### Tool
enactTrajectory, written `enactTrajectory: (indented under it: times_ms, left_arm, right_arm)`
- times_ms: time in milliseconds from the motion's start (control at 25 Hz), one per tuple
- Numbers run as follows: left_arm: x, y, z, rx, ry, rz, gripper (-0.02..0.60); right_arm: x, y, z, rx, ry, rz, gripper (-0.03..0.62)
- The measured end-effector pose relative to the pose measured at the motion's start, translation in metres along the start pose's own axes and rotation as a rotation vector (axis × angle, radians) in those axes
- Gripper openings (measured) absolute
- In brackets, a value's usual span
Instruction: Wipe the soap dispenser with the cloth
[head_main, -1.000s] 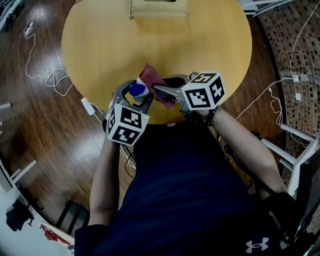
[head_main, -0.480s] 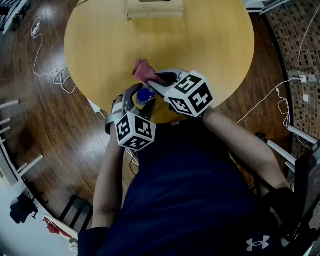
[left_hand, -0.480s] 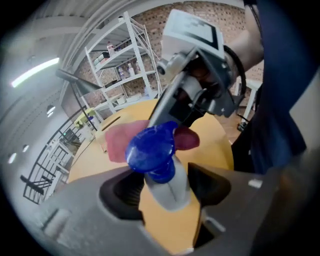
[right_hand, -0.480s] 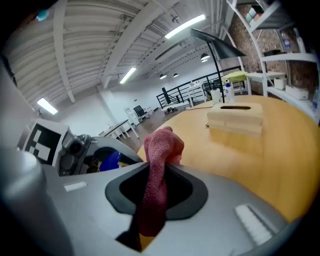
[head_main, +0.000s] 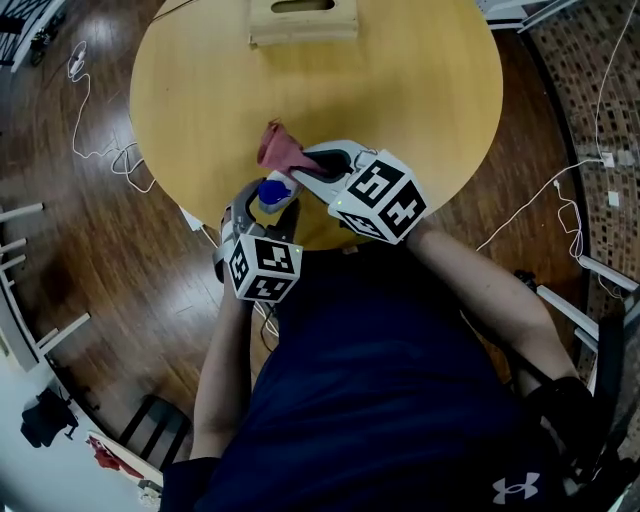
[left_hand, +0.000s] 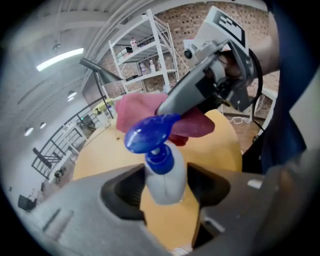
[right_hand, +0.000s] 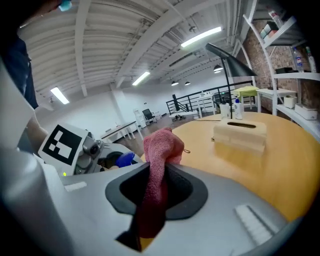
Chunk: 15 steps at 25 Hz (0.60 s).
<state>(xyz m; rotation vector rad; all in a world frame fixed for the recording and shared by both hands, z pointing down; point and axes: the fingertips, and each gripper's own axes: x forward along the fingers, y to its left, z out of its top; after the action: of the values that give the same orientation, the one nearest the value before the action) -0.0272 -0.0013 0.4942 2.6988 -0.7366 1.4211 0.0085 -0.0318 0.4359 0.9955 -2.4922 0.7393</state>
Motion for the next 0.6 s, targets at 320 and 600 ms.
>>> enactTrajectory:
  times_ms: [320,600]
  left_arm:
    - [0.002,-0.004,0.002,0.133,-0.031,-0.054,0.255]
    - [0.005,-0.005,0.005,0.203,-0.019,-0.132,0.256]
  right_arm:
    - [0.029,-0.005,-0.004,-0.163,0.113,-0.028,0.077]
    - [-0.003,0.016,-0.037,-0.234,0.314,0.171,0.074]
